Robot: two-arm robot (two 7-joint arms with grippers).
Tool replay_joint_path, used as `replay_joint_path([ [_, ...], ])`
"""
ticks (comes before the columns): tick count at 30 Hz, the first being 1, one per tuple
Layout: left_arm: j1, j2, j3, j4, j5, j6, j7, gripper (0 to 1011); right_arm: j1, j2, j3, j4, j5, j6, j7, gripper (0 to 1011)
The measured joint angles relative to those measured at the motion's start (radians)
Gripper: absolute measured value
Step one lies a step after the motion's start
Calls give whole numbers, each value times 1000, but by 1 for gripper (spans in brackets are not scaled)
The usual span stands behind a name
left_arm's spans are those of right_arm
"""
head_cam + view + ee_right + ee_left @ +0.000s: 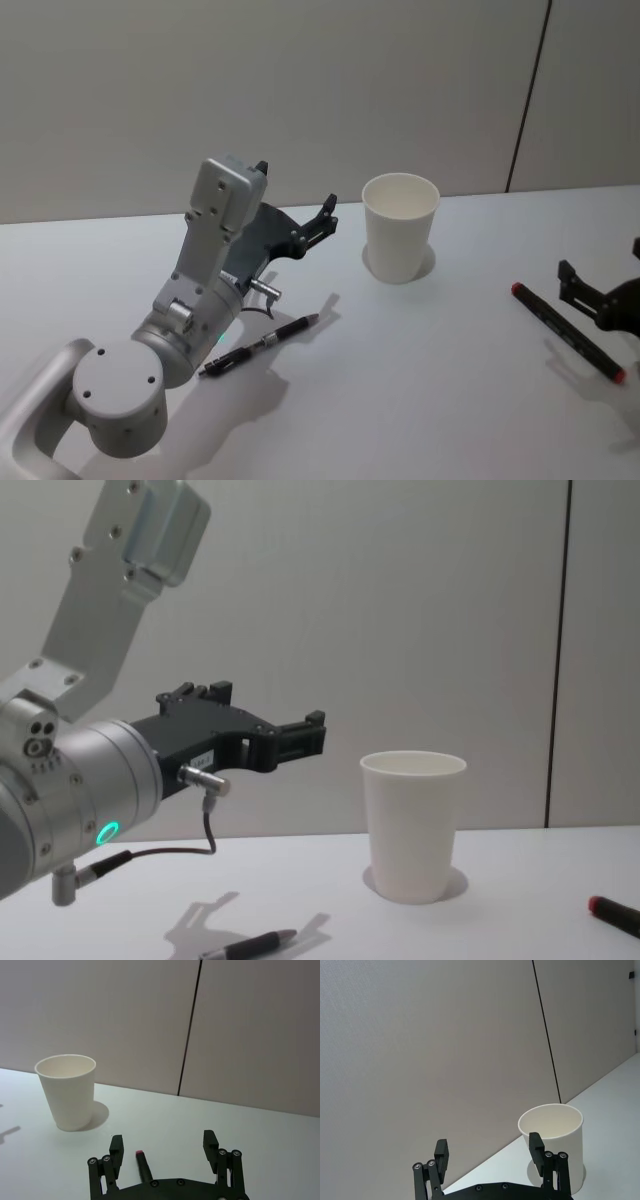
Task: Place the pen into the pen holder.
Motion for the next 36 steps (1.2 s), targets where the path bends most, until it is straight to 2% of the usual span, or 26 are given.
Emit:
replay_joint_path([
  [7,0,0,0,0,0,0,0,1001,-21,15,17,-22,4,67,-32,1001],
  [15,0,0,0,0,0,0,0,1001,-13,14,24,-27,-9,143,-56,1001],
  [29,0,0,0,0,0,0,0,1001,44,-23,16,11,-41,270,-67,1002],
  [36,0,0,0,0,0,0,0,1001,71,-44,6,37,-55,313,-54,1001],
])
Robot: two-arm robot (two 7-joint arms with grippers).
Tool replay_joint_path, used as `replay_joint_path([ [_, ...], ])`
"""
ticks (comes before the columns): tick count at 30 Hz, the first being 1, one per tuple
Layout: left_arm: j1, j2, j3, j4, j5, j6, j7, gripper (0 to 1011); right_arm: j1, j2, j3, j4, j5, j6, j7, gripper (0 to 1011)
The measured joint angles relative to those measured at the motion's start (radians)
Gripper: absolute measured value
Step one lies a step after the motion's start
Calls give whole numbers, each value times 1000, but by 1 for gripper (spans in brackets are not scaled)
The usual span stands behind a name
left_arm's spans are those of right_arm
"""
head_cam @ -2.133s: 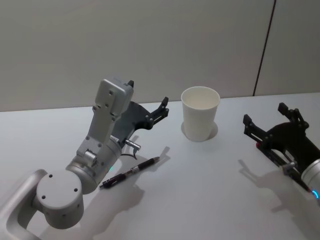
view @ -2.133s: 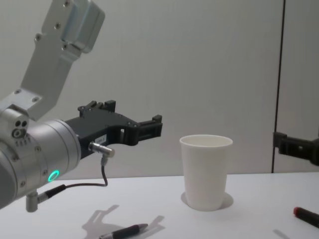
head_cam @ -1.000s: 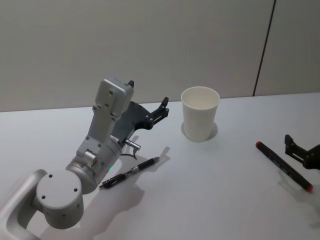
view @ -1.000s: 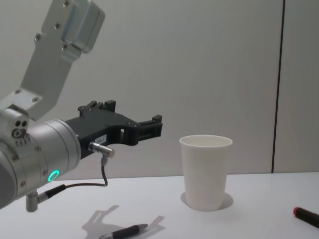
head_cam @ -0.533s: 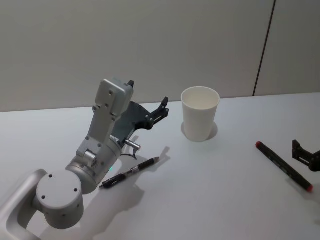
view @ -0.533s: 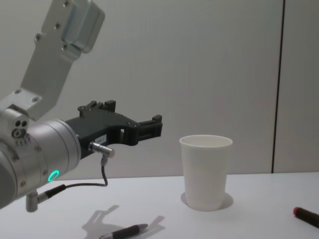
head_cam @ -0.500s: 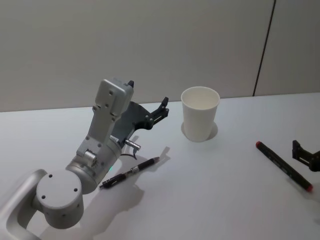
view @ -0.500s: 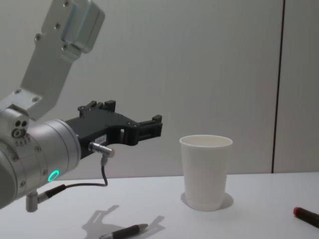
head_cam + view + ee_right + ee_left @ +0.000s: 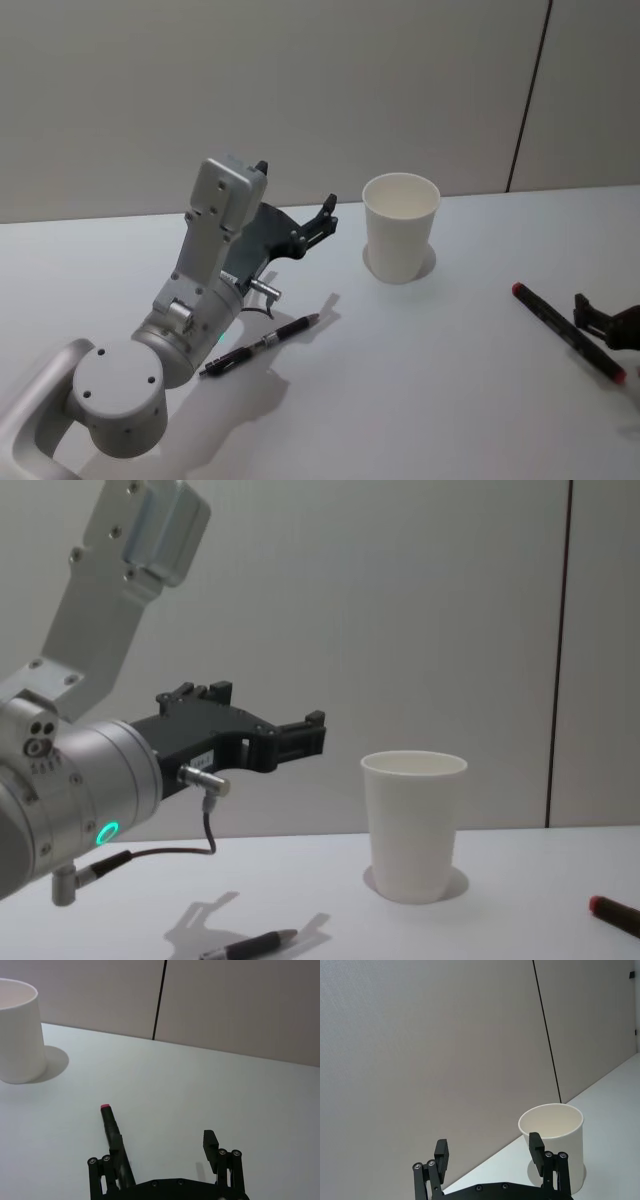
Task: Place the pen into the pen holder.
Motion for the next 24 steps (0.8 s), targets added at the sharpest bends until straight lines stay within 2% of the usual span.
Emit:
replay_joint_path([
  [13,0,0,0,0,0,0,0,1001,47,-40,-23,65,-34,59,46,1001],
  [24,0,0,0,0,0,0,0,1001,68,-56,-40,104,-76,56,97,1001],
])
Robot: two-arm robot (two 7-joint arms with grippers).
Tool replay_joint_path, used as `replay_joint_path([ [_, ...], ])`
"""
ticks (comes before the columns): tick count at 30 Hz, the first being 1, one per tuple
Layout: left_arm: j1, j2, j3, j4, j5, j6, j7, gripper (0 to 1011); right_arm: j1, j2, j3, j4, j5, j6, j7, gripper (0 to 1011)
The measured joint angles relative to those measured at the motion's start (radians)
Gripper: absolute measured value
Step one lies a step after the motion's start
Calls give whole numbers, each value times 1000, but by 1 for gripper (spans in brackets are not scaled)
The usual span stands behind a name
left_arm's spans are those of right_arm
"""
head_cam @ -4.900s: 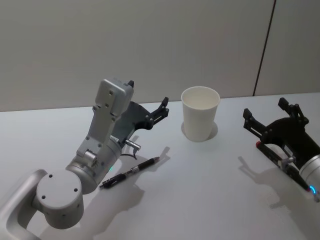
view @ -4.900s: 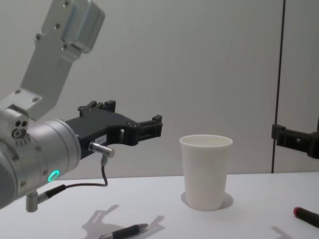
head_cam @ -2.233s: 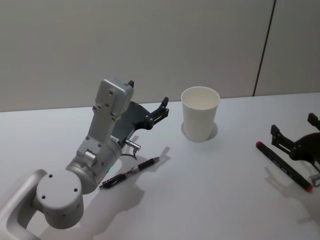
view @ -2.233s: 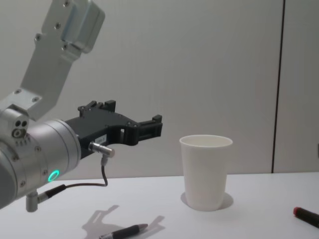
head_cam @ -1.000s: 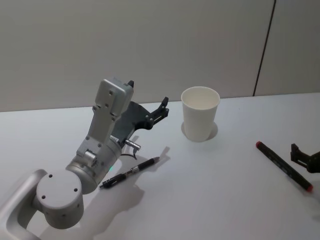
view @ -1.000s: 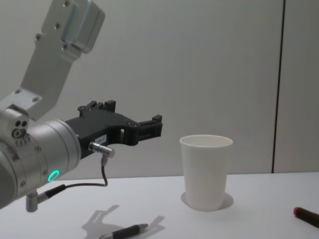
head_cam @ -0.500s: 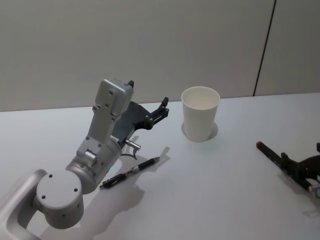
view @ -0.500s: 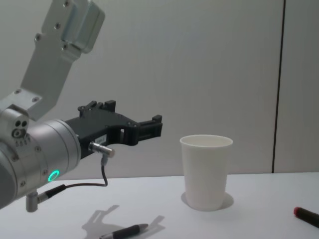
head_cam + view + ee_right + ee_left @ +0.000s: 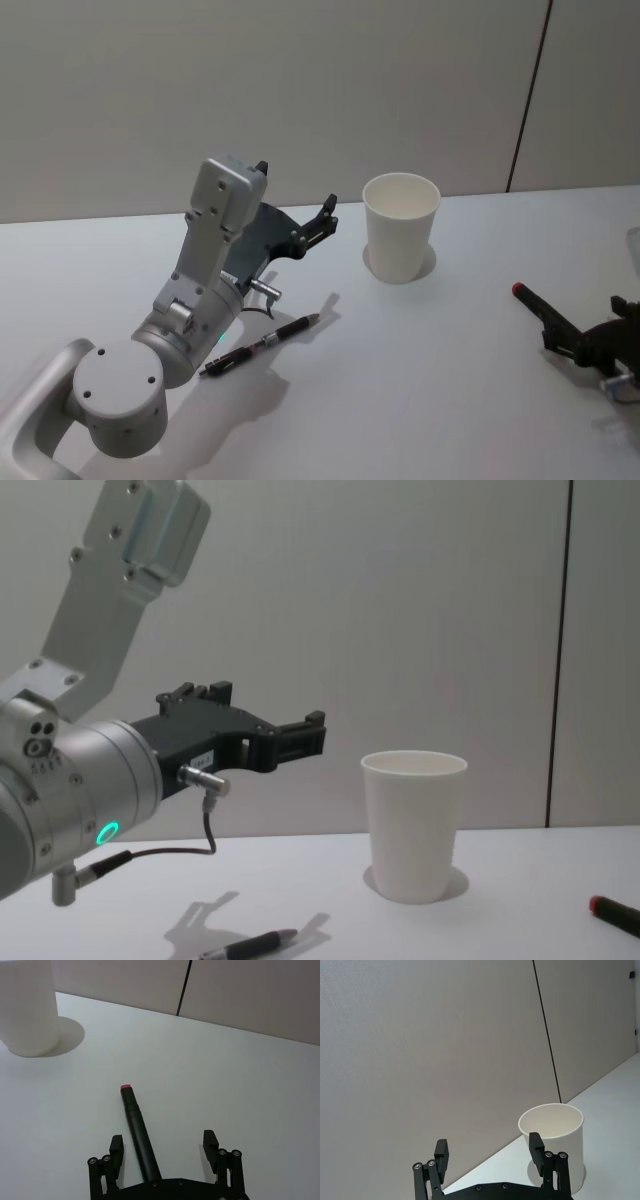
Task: Place the pen into the pen holder.
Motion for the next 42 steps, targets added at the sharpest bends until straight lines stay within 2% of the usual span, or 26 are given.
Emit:
replay_joint_path([
  [11,0,0,0,0,0,0,0,1001,9,-14,-11,30,-26,-18,23,1001],
  [27,0,0,0,0,0,0,0,1001,14,-44,-13,69,-10,-51,20,1001],
  [42,0,0,0,0,0,0,0,1001,24,-70,-24,114,-3,-135,55,1000],
])
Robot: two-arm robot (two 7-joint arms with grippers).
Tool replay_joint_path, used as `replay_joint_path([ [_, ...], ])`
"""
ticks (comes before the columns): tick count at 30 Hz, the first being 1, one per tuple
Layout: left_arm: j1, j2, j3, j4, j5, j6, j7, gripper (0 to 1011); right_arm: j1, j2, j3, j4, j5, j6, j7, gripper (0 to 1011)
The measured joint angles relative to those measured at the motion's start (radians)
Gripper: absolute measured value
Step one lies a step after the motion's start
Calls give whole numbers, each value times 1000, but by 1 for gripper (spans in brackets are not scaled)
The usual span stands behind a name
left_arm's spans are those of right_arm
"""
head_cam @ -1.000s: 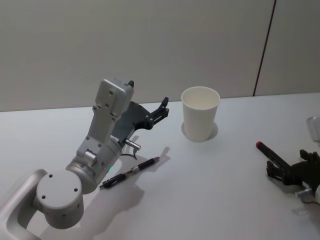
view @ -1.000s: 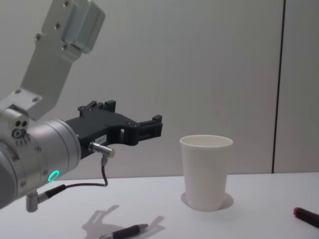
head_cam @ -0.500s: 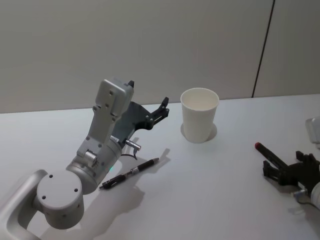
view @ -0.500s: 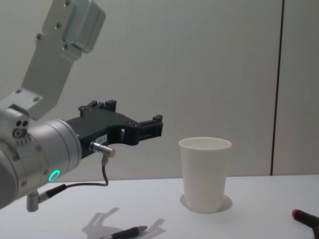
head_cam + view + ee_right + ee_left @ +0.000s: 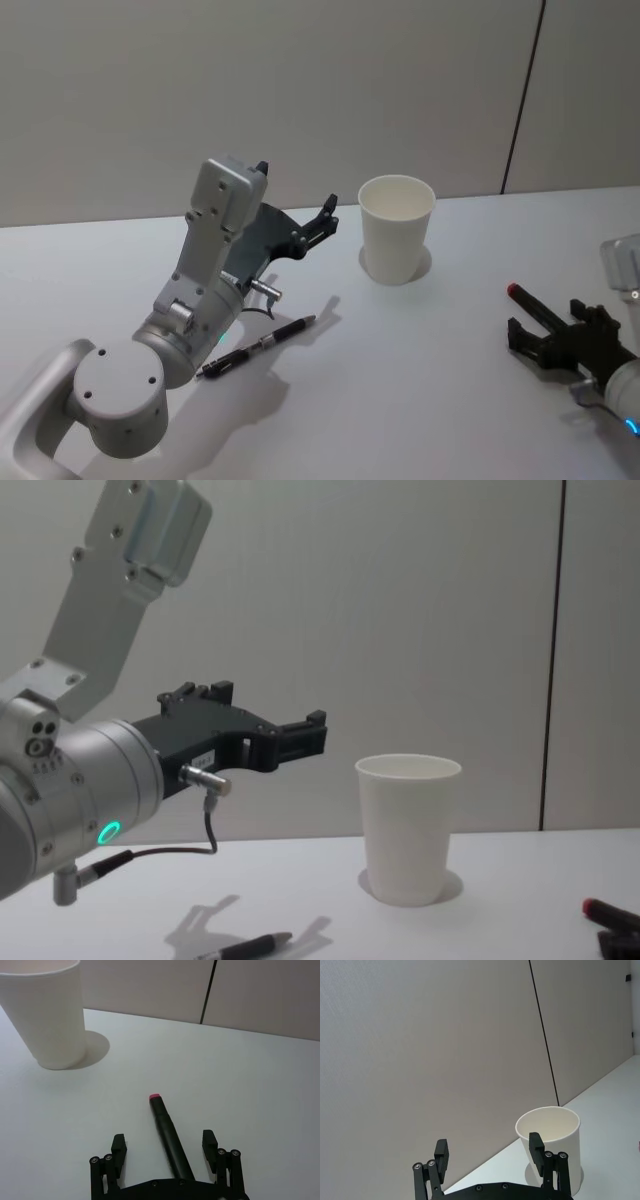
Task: Place the pen into the pen holder.
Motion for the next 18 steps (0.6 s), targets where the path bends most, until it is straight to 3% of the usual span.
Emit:
replay_joint_path([
  [10,0,0,0,0,0,0,0,1001,9,-10,-2,16,3,-44,18,1000],
  [18,0,0,0,0,0,0,0,1001,8,-11,-1,13,2,-32,15,1000],
])
